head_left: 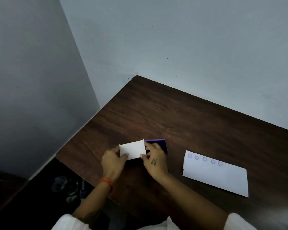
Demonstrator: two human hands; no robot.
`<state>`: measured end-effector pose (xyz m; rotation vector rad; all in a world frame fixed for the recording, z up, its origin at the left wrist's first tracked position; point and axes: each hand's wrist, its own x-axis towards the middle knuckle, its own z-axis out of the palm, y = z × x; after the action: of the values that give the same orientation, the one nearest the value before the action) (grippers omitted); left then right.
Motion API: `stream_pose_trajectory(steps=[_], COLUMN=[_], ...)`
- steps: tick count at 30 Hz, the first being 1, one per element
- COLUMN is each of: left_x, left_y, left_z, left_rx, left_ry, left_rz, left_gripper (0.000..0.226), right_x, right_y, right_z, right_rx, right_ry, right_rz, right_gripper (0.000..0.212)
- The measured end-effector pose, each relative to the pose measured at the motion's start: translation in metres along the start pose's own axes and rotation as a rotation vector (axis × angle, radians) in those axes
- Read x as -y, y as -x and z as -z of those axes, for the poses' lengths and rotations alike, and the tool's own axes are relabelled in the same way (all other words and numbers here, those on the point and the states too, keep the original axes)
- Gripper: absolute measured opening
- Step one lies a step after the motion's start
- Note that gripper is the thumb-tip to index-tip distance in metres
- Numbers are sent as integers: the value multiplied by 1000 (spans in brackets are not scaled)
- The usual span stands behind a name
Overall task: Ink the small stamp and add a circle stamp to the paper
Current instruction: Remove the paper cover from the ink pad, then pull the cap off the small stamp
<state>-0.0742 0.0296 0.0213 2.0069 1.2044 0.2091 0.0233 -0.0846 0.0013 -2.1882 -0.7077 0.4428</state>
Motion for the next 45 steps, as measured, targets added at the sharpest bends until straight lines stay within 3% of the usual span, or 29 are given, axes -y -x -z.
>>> stream_pose_trajectory(steps=[13,18,22,26,32,35,39,45], left_x=[27,20,-1,-25,-33,-27,-19,-18], left_y=[5,5,7,15,29,34,38,38], left_z=[-12,-13,-20,-35,-63,-71,-81,-91], left_rx=[37,33,21,124,376,458,448,416], left_ry=[-116,-129,-83,19,-56,-96,-184,-190], left_rz=[39,67,-137,-404,-495,-484,-500,-521], left_gripper=[47,67,74,78,85,79,71,34], right_x=[-12,-12,-8,-11,-34,-48,-61,-59], right_y=[8,3,-3,-4,11,25,46,53], right_z=[-20,-11,13,46,82,81,69,57], right_rx=[202,230,131,-47,-191,-148,-39,30], right_ry=[113,64,-66,-167,-262,-253,-223,-137], right_rz=[-54,-37,-34,-65,-170,-215,-249,-177], right_gripper=[56,54,50,45,46,45,43,31])
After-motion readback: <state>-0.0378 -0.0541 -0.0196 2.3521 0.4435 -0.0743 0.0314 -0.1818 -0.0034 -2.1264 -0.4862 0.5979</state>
